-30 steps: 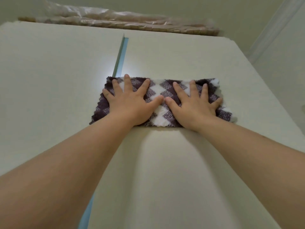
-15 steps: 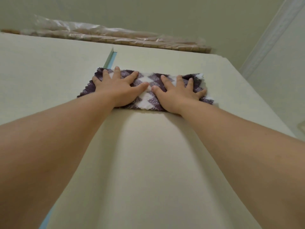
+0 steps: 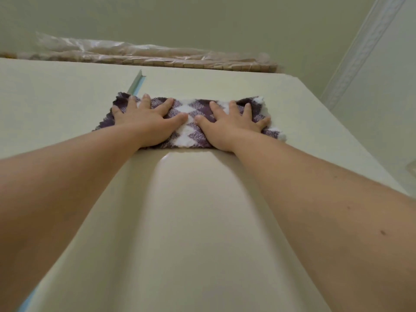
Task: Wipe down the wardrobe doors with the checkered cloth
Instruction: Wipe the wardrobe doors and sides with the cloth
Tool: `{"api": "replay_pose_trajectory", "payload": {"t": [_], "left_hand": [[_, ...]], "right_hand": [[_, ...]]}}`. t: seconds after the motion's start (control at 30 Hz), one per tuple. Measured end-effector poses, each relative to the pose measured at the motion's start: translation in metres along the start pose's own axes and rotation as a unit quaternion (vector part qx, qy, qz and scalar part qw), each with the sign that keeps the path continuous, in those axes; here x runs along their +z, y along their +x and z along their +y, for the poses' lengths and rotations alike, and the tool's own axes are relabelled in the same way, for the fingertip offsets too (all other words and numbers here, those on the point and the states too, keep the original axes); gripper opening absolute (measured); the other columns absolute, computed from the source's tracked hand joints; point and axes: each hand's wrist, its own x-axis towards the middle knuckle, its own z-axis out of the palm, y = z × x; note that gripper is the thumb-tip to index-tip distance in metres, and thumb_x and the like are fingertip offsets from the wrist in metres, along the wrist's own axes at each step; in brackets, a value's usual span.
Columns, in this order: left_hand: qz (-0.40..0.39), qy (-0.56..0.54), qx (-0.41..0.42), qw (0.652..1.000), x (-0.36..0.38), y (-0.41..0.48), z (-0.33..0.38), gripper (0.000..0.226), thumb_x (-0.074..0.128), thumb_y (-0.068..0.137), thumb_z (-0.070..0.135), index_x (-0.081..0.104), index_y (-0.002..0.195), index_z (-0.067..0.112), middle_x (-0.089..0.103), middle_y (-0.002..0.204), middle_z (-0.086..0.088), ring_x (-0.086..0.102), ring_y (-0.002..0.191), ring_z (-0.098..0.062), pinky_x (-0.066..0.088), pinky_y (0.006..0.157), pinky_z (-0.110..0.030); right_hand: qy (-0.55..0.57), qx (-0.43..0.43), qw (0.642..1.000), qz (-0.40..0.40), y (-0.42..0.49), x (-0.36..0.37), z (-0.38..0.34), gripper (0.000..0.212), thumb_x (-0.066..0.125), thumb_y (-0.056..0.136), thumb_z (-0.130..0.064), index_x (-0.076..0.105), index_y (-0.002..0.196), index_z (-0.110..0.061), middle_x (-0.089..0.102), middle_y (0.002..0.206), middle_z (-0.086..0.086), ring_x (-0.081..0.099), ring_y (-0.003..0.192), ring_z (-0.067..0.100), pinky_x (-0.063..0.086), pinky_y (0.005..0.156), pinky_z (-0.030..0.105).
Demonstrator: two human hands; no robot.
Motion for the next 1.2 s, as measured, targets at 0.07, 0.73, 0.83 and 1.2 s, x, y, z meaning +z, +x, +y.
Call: {"api": "replay_pose_trajectory", "payload": {"t": [0.07,0.73,0.83,1.2], "left_hand": [[0.0,0.002,0.003,1.0,0.001,-0.002,0.007,0.07,0.014,0.078,0.08,0.004,0.142,0.051,0.0,0.157,-0.003,-0.006,0.143,-0.027,-0.003,0.11,-0.057],[0.0,-0.021,0.07,0.997,0.015,-0.028,0.127,0.069,0.015,0.081,0.076,0.004,0.144,0.048,-0.005,0.157,-0.007,-0.01,0.142,-0.033,-0.008,0.109,-0.059],[-0.002,-0.023,0.073,0.997,0.016,-0.03,0.137,0.069,0.015,0.082,0.075,0.004,0.144,0.047,-0.005,0.157,-0.007,-0.01,0.142,-0.033,-0.008,0.108,-0.059],[-0.029,-0.034,0.105,0.993,0.013,-0.029,0.138,0.072,0.017,0.081,0.077,0.003,0.144,0.046,-0.008,0.157,-0.005,-0.013,0.142,-0.031,-0.008,0.109,-0.057]], "right_hand": [[-0.002,0.003,1.0,0.0,-0.001,-0.001,0.008,0.065,0.014,0.088,-0.069,0.005,0.147,-0.042,-0.004,0.158,0.002,-0.012,0.142,0.033,-0.006,0.105,0.067],[-0.009,0.073,0.997,0.003,-0.02,-0.016,0.127,0.065,0.014,0.087,-0.07,0.003,0.146,-0.043,-0.006,0.158,-0.004,-0.012,0.143,0.027,-0.005,0.107,0.064],[-0.013,0.08,0.997,0.002,-0.022,-0.017,0.136,0.065,0.014,0.087,-0.07,0.003,0.145,-0.044,-0.006,0.157,-0.004,-0.011,0.143,0.027,-0.005,0.107,0.064],[-0.015,0.105,0.994,-0.012,-0.027,-0.021,0.141,0.065,0.014,0.087,-0.07,0.002,0.145,-0.044,-0.007,0.157,-0.005,-0.012,0.143,0.025,-0.005,0.108,0.063]]}}
